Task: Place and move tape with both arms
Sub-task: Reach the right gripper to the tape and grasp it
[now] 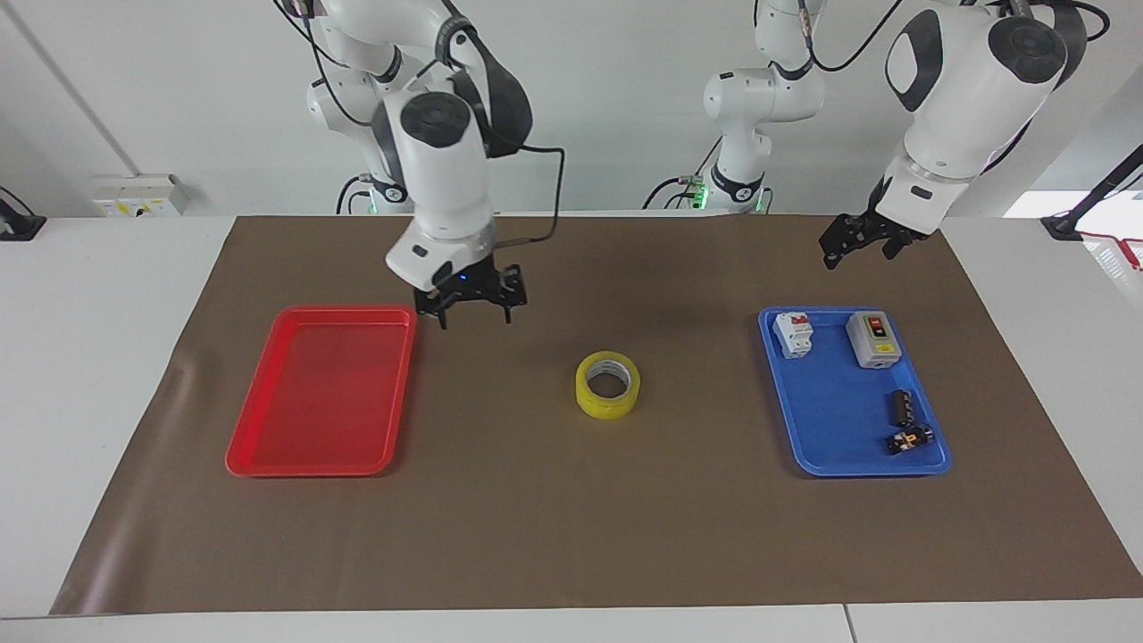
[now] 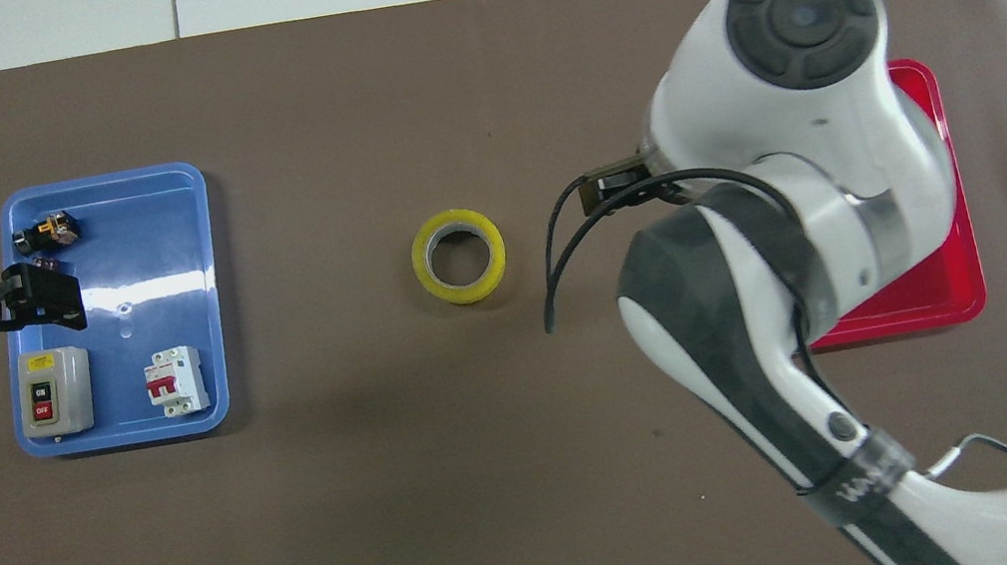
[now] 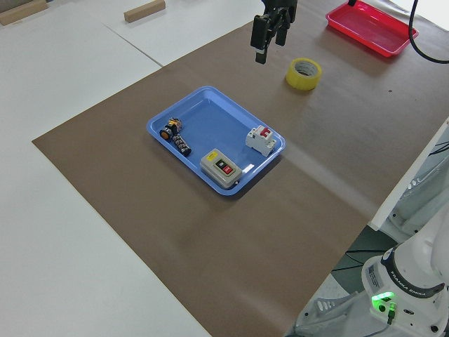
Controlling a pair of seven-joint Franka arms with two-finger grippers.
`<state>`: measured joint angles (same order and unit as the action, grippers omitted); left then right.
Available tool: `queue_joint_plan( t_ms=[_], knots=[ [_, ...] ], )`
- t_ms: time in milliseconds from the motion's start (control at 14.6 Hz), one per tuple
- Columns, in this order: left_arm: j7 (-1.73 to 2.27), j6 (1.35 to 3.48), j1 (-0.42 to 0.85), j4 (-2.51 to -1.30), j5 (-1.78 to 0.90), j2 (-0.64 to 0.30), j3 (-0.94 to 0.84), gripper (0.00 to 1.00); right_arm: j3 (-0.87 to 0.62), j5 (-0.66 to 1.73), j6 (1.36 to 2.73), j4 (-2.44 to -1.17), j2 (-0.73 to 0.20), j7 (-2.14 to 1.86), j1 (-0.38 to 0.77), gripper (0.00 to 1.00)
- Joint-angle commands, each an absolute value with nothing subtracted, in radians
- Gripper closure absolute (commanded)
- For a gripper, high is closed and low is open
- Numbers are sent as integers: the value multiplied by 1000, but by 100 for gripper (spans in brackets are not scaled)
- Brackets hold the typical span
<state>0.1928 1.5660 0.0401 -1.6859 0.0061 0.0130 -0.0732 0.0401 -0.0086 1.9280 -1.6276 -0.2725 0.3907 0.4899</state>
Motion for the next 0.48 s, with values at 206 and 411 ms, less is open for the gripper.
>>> queue_joint_plan(
  t_ms=[206, 411],
  knots=[
    [133, 1511, 106, -1614, -49, -34, 5, 0, 44, -6, 2183, -1601, -477, 557, 603, 0],
    [130, 1519, 114, -1638, -51, -25, 11, 0, 43, -5, 2276, -1660, -497, 557, 614, 0]
  ],
)
